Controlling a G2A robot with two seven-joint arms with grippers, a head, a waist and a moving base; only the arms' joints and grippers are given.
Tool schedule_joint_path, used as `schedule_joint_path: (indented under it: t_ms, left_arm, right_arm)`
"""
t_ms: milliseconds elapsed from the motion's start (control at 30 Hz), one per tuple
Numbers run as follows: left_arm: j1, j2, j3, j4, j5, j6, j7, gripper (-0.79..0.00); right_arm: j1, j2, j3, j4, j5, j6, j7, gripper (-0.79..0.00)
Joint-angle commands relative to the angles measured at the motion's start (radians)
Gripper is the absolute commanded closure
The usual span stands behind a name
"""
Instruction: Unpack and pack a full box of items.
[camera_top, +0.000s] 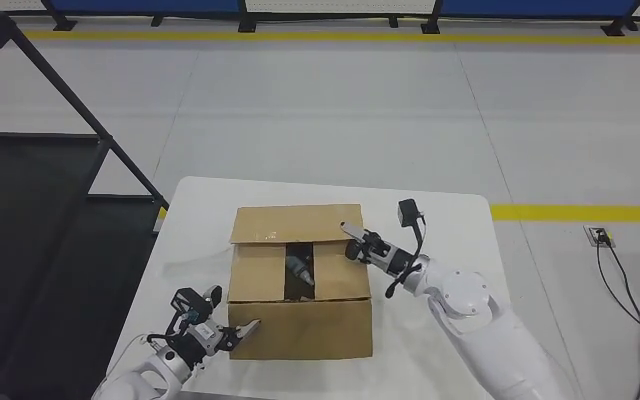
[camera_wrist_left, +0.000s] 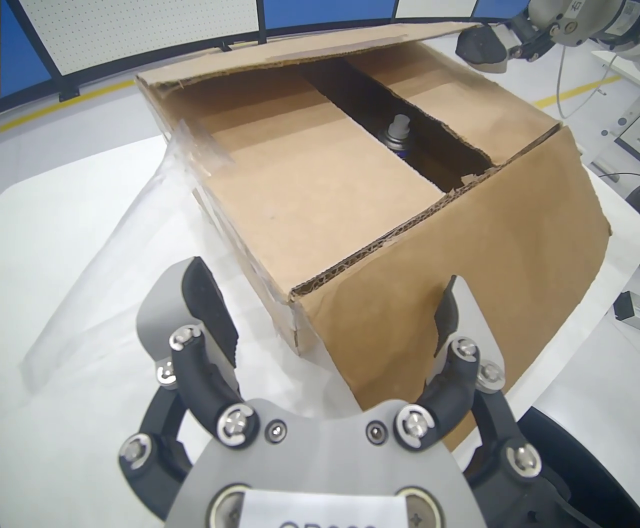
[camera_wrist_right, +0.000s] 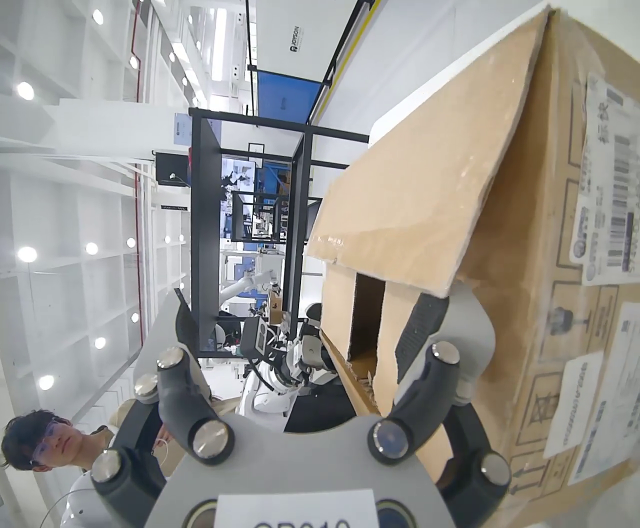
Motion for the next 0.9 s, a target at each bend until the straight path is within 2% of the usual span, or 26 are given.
schedule_joint_path:
  t_ms: [0, 267, 533, 733, 867]
  left_arm:
    - [0.003, 0.001, -0.003, 0.003, -0.004, 0.0, 0.005, -0.785]
    - [0.012, 0.003, -0.01, 0.012, -0.019, 0.0, 0.021, -0.785]
    - [0.009, 0.005, -0.014, 0.016, -0.027, 0.002, 0.021, -0.785]
    - [-0.02, 0.006, 0.003, 0.026, -0.032, 0.008, -0.001, -0.785]
    - [-0.035, 0.006, 0.017, 0.02, -0.023, 0.01, -0.02, -0.785]
  right_arm:
    - [0.021, -0.008, -0.008, 0.013, 0.001, -0.013, -0.038, -0.785]
    - [0.116, -0.055, -0.068, 0.079, -0.064, -0.106, -0.279, -0.785]
    - [0.135, -0.062, -0.086, 0.094, -0.09, -0.117, -0.281, -0.785]
    - [0.135, -0.062, -0.086, 0.094, -0.09, -0.117, -0.281, -0.785]
    - [0.131, -0.07, -0.077, 0.102, -0.034, -0.101, -0.273, -0.785]
